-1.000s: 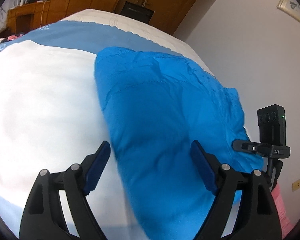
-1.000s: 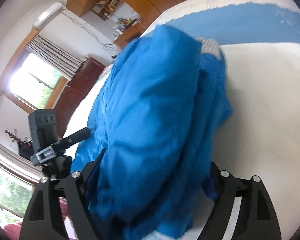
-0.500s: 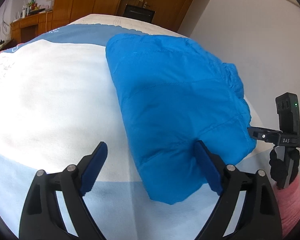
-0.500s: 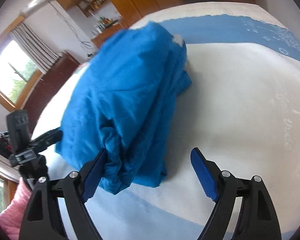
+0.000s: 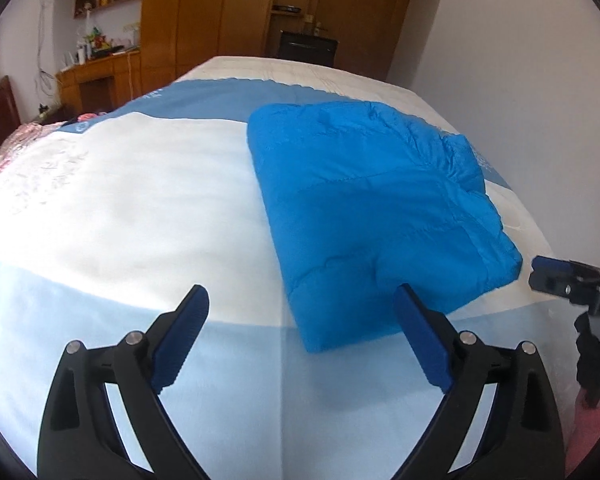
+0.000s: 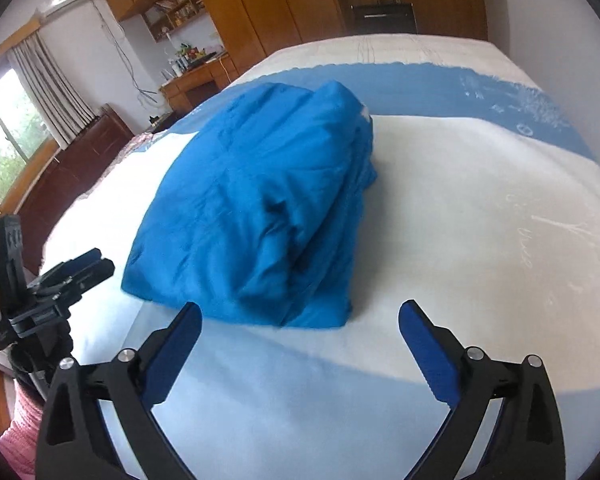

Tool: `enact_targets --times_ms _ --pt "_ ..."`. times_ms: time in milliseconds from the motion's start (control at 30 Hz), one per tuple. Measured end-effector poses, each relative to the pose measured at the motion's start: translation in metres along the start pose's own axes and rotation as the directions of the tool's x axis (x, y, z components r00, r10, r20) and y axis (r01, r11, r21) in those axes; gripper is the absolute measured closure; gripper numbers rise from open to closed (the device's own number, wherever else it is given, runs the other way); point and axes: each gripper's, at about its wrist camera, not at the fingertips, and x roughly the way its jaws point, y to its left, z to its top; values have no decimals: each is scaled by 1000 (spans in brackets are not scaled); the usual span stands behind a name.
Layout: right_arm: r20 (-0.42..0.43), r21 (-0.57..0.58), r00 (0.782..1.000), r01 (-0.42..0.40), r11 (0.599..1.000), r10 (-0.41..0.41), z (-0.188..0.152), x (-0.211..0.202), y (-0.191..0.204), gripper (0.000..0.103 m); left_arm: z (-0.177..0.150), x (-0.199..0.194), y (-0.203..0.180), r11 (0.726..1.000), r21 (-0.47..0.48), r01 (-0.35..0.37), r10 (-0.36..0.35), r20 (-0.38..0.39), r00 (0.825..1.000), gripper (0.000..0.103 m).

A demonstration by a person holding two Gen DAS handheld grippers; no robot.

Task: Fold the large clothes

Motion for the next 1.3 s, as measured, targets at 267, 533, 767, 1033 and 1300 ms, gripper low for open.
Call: enact_targets --times_ms 267,533,767,1033,1300 --pt "62 -33 996 66 997 -64 -25 -28 43 4 -18 -46 -12 995 42 -87 83 79 993 7" --pt "69 -46 997 35 998 -32 -38 -47 58 4 -31 -81 -14 995 32 -96 92 99 991 6" --pt "84 -51 996 17 999 -13 -51 -64 66 4 -43 -100 -26 992 54 -114 107 121 987 6" --pt "95 -63 995 9 998 -3 -60 -74 72 4 -54 -116 -33 992 67 -108 98 143 985 6" --pt "90 -68 996 12 998 -5 -61 -72 74 4 -56 -119 -29 992 55 -111 102 144 984 6"
